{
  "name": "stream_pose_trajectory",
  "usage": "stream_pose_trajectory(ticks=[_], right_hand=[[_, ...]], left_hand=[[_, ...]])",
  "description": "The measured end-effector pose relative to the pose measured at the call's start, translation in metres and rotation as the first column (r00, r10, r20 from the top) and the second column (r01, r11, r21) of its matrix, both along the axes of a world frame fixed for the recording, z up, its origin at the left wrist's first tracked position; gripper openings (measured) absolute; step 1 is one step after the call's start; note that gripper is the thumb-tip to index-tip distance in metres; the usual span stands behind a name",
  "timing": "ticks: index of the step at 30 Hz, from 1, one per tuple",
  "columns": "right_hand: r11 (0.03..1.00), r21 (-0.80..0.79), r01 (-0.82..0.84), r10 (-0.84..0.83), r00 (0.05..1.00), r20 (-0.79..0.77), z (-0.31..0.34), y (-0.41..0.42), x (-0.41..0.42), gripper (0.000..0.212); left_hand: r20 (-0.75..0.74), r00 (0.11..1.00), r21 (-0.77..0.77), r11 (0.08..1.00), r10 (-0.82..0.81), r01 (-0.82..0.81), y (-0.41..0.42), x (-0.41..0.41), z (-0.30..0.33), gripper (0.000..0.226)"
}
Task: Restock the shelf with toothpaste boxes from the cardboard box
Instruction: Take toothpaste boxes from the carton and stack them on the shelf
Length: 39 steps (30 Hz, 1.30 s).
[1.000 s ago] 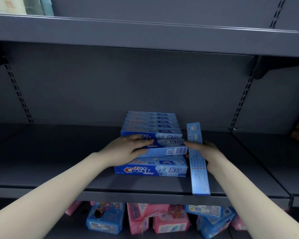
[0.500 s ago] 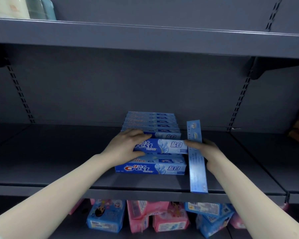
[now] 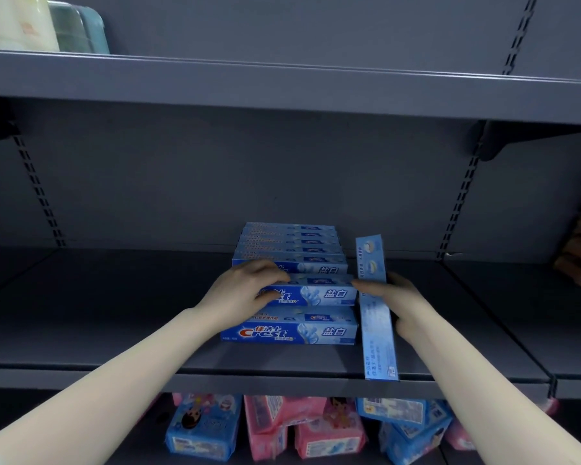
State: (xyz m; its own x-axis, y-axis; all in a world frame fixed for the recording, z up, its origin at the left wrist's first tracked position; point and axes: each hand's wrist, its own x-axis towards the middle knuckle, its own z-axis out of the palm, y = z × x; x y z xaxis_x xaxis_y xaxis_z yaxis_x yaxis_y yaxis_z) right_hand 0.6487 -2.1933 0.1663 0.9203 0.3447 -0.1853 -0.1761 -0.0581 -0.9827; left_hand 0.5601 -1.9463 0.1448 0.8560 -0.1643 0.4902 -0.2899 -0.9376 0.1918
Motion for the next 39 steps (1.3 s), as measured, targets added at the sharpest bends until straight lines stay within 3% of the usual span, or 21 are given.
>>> stream_pose_trajectory(ticks=[9, 12, 17, 20, 24, 28, 32, 35, 39], right_hand=[[1.000, -0.013, 0.000, 0.001, 0.999, 0.040, 0.000, -0.003, -0.004, 0.028], [1.000, -0.015, -0.005, 0.005, 0.999, 0.049, 0.000, -0.003, -0.004, 0.032], [0.998, -0.001, -0.055, 0.055, 0.996, 0.075, 0.001, 0.001, -0.007, 0.017], [0.998, -0.017, -0.057, 0.059, 0.993, 0.105, 0.002, 0.005, -0.008, 0.026], [0.993, -0.085, -0.086, 0.102, 0.973, 0.205, 0.011, 0.012, -0.009, 0.029], [0.949, -0.283, -0.141, 0.241, 0.901, 0.360, 0.020, 0.020, -0.011, 0.036], [0.871, -0.451, -0.193, 0.398, 0.816, 0.420, 0.023, 0.028, -0.017, 0.039], [0.839, -0.502, -0.210, 0.453, 0.781, 0.430, 0.021, 0.030, -0.018, 0.038], [0.816, -0.553, -0.171, 0.462, 0.768, 0.443, 0.016, 0.024, -0.014, 0.034]], left_hand=[[0.090, 0.994, 0.085, 0.994, 0.060, -0.068, 0.008, 0.015, -0.002, 0.024], [0.091, 0.993, 0.077, 0.994, 0.070, -0.077, 0.009, 0.020, -0.002, 0.023], [0.075, 0.992, 0.041, 0.993, 0.105, -0.108, 0.008, 0.021, -0.004, 0.022], [0.017, 0.991, 0.012, 0.991, 0.136, -0.136, 0.004, 0.020, -0.001, 0.030], [-0.043, 0.989, -0.230, 0.962, 0.142, -0.148, -0.010, 0.016, 0.013, 0.048], [-0.069, 0.997, -0.573, 0.817, 0.032, -0.066, -0.024, 0.014, 0.033, 0.064], [-0.109, 0.994, -0.583, 0.812, -0.029, -0.040, -0.033, 0.013, 0.047, 0.073], [-0.168, 0.985, -0.594, 0.802, -0.049, -0.062, -0.031, 0.011, 0.048, 0.058], [-0.195, 0.979, -0.700, 0.707, -0.061, -0.095, -0.021, 0.004, 0.043, 0.040]])
